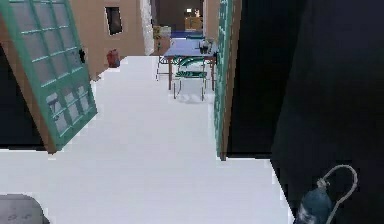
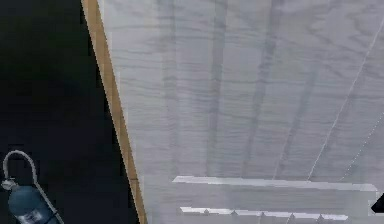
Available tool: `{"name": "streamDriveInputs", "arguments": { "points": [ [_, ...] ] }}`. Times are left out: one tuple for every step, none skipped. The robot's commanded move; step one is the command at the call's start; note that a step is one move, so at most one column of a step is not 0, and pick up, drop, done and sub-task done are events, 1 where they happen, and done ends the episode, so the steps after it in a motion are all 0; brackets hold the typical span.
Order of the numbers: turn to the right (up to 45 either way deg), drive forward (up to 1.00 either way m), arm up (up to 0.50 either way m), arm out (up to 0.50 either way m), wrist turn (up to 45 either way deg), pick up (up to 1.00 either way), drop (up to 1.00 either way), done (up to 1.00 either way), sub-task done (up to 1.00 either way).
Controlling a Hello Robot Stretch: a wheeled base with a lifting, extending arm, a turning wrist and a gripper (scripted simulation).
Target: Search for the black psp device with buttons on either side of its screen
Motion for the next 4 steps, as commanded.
{"name": "streamDriveInputs", "arguments": {
  "points": [
    [0.0, 0.15, 0.00, 0.00, 0.0, 0.00, 0.00, 0.00, 0.00],
    [-15.0, 0.00, 0.00, 0.00, 0.0, 0.00, 0.00, 0.00, 0.00],
    [0.0, 1.00, 0.00, 0.00, 0.0, 0.00, 0.00, 0.00, 0.00],
    [0.0, 1.00, 0.00, 0.00, 0.0, 0.00, 0.00, 0.00, 0.00]
  ]
}}
